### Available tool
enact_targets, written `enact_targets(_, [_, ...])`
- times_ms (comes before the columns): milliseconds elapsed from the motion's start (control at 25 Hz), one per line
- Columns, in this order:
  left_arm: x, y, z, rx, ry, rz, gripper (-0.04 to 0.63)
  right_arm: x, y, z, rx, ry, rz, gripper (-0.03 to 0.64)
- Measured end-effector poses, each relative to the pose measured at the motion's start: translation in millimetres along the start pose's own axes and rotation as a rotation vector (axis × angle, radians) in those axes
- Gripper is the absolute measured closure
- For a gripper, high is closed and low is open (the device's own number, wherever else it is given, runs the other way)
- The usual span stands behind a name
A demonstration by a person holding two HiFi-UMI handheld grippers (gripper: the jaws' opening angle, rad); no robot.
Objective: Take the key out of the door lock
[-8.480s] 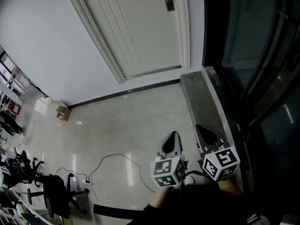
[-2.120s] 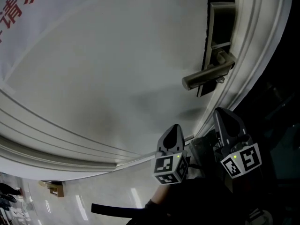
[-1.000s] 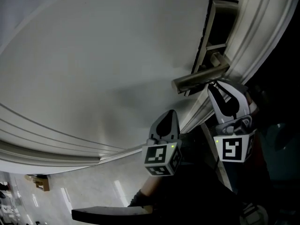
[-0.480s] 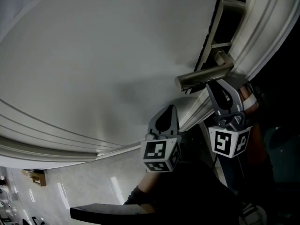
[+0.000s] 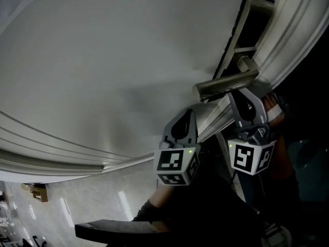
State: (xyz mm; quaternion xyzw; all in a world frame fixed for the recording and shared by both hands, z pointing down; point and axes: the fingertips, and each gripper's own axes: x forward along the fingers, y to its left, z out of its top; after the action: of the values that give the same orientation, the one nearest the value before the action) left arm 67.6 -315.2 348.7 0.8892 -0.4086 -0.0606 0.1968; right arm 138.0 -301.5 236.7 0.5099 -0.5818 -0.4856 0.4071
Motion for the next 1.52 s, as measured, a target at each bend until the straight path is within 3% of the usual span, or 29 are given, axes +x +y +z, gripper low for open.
enact_targets(800, [12.8,-17.1,0.4,0.002,0.002,-0.066,0.595,0.9,-1.2,-0.2,0.127,0.039,0.028,0.604])
enact_targets(1520, [16.5,-16.7,-5.5,-0.017,0.001,-0.064,0.595,1.5,2.5,-6.1,-0.063,0.061,0.029,0.604])
